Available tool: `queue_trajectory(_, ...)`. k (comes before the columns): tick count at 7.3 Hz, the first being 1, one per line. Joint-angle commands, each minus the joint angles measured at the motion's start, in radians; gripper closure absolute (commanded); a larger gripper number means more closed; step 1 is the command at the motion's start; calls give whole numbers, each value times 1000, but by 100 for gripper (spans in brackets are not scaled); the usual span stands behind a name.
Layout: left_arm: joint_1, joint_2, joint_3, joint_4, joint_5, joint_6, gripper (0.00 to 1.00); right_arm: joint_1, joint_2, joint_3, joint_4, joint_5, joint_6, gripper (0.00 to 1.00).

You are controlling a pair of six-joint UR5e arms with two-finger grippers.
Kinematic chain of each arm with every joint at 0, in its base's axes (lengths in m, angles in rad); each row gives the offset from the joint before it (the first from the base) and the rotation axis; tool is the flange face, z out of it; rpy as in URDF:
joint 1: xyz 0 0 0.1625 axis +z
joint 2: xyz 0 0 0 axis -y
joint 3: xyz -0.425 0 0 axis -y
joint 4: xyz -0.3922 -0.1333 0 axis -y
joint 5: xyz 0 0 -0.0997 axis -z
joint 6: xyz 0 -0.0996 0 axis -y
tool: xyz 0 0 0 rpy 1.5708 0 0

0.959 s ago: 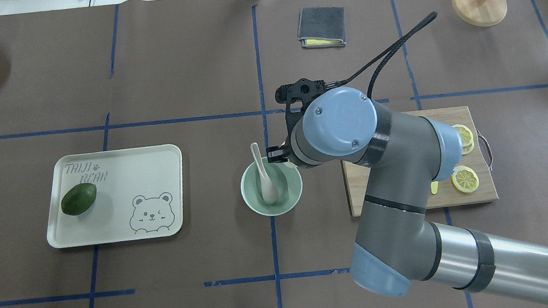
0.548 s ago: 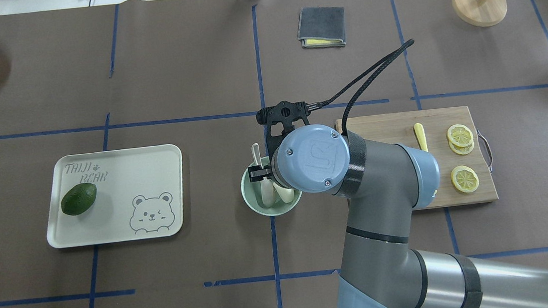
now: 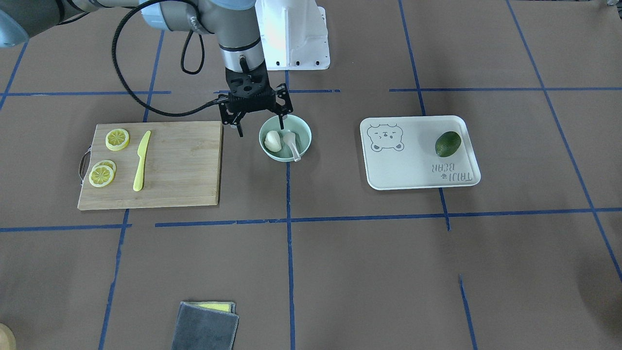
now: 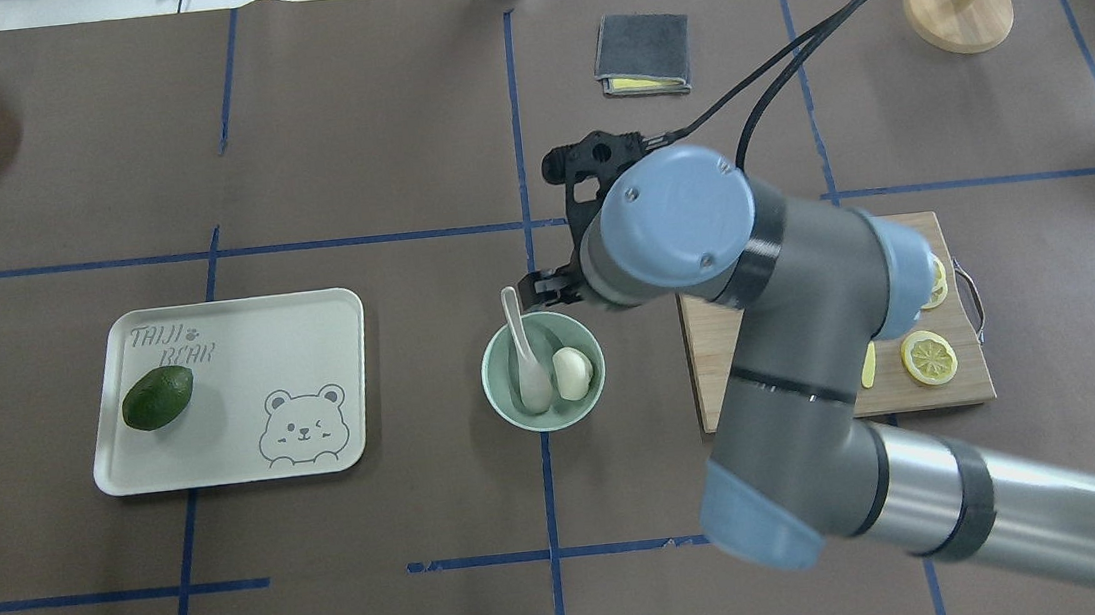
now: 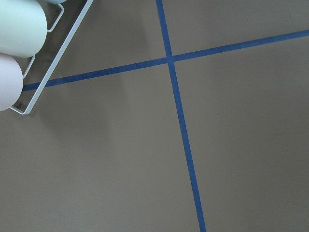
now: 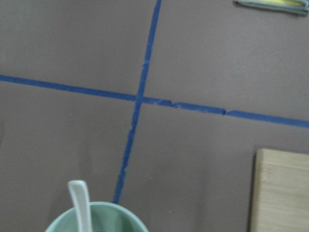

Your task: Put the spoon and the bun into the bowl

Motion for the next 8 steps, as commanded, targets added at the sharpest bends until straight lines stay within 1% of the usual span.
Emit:
queue_trajectory(1,-1,1,0,3,0,0,0,283,-100,-6,-15,229,-353,0)
queue_trajectory(2,-1,1,2,3,0,0,0,389,-162,-6,-52,274,-514,0)
queue_trajectory(3,-1,1,0,8,0,-5,0,496,-219,-6,-95,314,-725,0)
queue_trajectory(4,-1,1,2,11,0,-12,0,593,-257,-7,-139,381,-884,0)
queue_trajectory(5,-1,-1,-3,21,0,-12,0,703,-329,-12,-149,461,-1040,0)
queue_trajectory(6,-1,-1,-17,20,3,-9,0,779,-406,-36,-140,504,-1169,0)
queue_trajectory(7,-1,-1,-23,18,2,-6,0,850,-526,-41,-109,497,-1250,0)
queue_trajectory(8,-1,-1,-23,18,2,-5,0,882,-616,-41,-88,485,-1278,0)
